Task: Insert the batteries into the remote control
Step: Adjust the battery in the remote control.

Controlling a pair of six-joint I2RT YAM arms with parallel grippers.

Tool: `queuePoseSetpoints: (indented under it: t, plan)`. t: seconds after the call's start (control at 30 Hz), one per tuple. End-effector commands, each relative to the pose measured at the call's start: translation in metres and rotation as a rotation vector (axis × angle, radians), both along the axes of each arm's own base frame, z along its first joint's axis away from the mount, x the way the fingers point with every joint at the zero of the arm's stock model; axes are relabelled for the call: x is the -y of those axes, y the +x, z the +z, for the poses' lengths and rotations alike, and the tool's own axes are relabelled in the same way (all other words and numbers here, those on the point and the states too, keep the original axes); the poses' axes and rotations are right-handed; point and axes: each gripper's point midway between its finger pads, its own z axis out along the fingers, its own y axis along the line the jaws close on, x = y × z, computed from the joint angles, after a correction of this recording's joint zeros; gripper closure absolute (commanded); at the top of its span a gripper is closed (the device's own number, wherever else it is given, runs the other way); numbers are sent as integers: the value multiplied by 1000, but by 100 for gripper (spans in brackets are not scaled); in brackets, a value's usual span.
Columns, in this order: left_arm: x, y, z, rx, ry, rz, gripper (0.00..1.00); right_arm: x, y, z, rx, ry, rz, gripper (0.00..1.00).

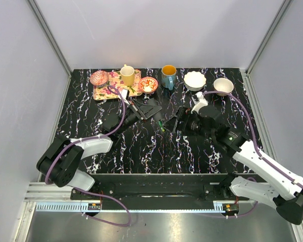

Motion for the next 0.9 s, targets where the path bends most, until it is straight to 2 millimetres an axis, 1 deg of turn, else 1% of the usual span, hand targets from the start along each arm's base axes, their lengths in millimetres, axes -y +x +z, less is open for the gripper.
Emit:
queuePoseSetpoints:
  t: [0.0, 0.03, 0.1, 0.13, 0.17, 0.33, 0.43, 0.7, 0.87]
  plan:
    - [-4, -9, 31, 108, -71, -16, 100, -25, -9, 25, -26, 193, 113, 11]
    - [-4, -10, 30, 106, -68, -17, 100, -26, -7, 30, -16, 216, 116, 11]
    - [-3, -10, 29, 110, -61, -19, 100, -29, -5, 26, -40, 231, 118, 11]
    - [-4, -10, 30, 114, -60, -18, 100, -30, -4, 29, -33, 245, 119, 11]
    - [-4, -11, 30, 115, -59, -20, 100, -31, -3, 26, -49, 256, 118, 11]
    - [-4, -11, 31, 120, -57, -17, 100, -37, 4, 24, -65, 281, 117, 11]
    - [-4, -11, 33, 126, -58, -16, 100, -39, 8, 19, -85, 283, 110, 12]
    - [-6, -11, 37, 143, -47, -2, 100, -35, 20, 10, -119, 305, 46, 19]
    - [-6, -11, 37, 147, -46, 5, 100, -34, 23, 6, -135, 308, 34, 22]
